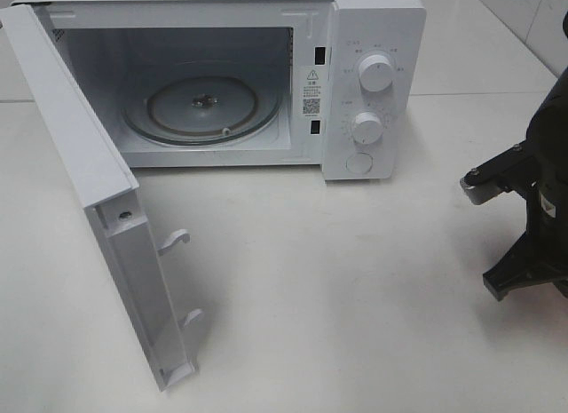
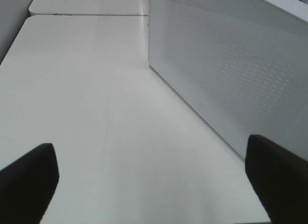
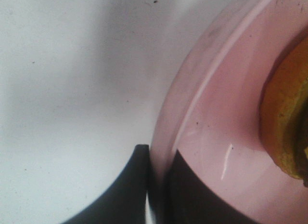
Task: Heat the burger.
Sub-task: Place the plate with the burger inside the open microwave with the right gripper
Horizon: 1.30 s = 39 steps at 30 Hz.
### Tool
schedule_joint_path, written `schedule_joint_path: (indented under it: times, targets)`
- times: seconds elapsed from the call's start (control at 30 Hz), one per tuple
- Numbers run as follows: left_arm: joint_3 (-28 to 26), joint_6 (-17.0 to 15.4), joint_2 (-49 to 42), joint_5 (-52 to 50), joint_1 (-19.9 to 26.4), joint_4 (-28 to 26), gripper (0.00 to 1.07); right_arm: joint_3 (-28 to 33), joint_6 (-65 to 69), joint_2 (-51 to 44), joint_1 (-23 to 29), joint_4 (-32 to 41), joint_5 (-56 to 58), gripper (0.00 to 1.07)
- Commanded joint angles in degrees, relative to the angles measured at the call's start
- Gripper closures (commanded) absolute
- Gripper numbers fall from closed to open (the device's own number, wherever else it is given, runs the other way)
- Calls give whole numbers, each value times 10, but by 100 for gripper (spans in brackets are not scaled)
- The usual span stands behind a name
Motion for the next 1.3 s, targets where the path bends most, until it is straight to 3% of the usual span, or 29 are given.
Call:
schedule_joint_path:
  times: [0.03,0.63,0.7,0.8,0.87,0.97,1.03,1.13,1.2,1.3]
  targets:
    - [1,-3,-10,1,-2,-5,9,-2,3,-18,13,-34,41,107]
    - [1,-3,-10,1,-2,-5,9,0,3,-102,162,-60,136,107]
    - [1,-3,-10,1,-2,-5,9,13,6,-121,206,-60,140,107]
    - [1,-3,-10,1,-2,-5,9,18,7,-125,218,-60,140,107]
    - [1,-3,-10,1,-2,-5,9,34,12,-136,268,-59,144,107]
    - [1,-3,-10,1,-2,-5,9,38,14,-137,281,-58,146,107]
    - [1,-3,-10,1,-2,-5,9,43,16,-141,333,-57,150,107]
    - [1,-3,-10,1,-2,-5,9,43,16,-141,347,-57,150,107]
    - [1,-3,-10,1,-2,-5,9,43,19,-141,398,-58,147,107]
    - [1,-3,-10,1,-2,-5,9,43,24,-141,434,-58,146,107]
